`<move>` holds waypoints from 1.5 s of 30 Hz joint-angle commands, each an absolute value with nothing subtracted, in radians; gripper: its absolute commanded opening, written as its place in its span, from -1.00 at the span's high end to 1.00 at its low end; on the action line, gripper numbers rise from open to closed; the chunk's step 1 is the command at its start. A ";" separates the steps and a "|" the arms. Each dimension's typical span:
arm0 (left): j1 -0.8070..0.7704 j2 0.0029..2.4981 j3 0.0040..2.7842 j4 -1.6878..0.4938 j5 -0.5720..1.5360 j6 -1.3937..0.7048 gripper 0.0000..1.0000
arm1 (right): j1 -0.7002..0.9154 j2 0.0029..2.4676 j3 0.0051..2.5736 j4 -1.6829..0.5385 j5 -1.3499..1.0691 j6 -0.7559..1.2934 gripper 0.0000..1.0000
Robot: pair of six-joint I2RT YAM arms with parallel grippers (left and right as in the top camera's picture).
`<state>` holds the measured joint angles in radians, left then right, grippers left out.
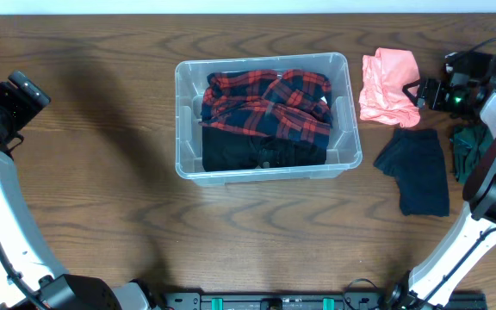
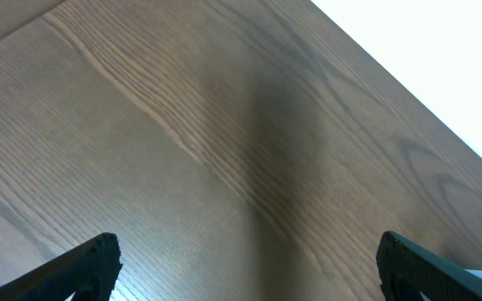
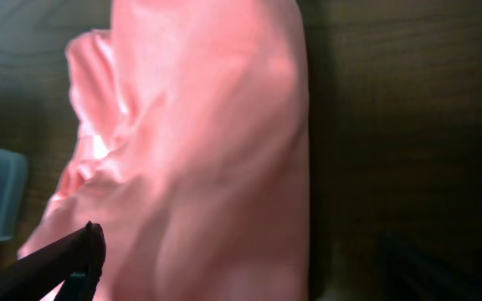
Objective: Pack container
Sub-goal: 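Lift the pink shirt with the right gripper and carry it over the bin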
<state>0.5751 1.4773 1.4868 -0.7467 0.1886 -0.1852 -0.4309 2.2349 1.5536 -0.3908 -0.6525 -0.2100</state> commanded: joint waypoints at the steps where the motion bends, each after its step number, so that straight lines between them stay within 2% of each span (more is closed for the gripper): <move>1: 0.578 1.483 1.488 -0.743 0.198 -0.176 -0.96 | -0.418 2.273 1.570 -0.374 -0.617 -0.194 -0.98; 13: 0.578 1.483 1.488 -0.743 0.198 -0.176 -0.96 | -0.341 2.361 1.570 -0.314 -0.617 -0.101 -0.99; 15: 0.578 1.483 1.488 -0.743 0.198 -0.176 -0.96 | -0.320 2.361 1.570 -0.305 -0.617 -0.089 -0.93; 19: 0.578 1.483 1.488 -0.743 0.198 -0.176 -0.96 | -0.290 2.361 1.570 -0.303 -0.612 -0.070 -0.53; 21: 0.578 1.483 1.488 -0.743 0.198 -0.176 -0.96 | -0.287 2.361 1.570 -0.307 -0.606 -0.049 -0.22; 23: 0.578 1.483 1.488 -0.743 0.198 -0.176 -0.96 | -0.290 2.361 1.570 -0.310 -0.606 -0.030 -0.02; 24: 0.578 1.483 1.488 -0.743 0.198 -0.176 -0.96 | -0.295 2.361 1.570 -0.311 -0.606 -0.018 0.14; 28: 0.578 1.483 1.488 -0.743 0.198 -0.176 -0.96 | -0.318 2.360 1.570 -0.324 -0.613 0.015 0.48; 32: 0.578 1.483 1.488 -0.743 0.198 -0.176 -0.96 | -0.344 2.344 1.571 -0.351 -0.644 0.014 0.98; 37: 0.578 1.483 1.488 -0.743 0.198 -0.176 -0.96 | -0.362 2.254 1.571 -0.413 -0.643 0.010 0.98; 45: 0.578 1.483 1.488 -0.743 0.198 -0.176 -0.96 | -0.354 1.977 1.571 -0.527 -0.638 0.011 0.98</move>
<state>0.5751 1.4773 1.4868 -0.7467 0.1886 -0.1852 -0.3508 2.1391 1.5616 -0.5148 -0.6346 0.0116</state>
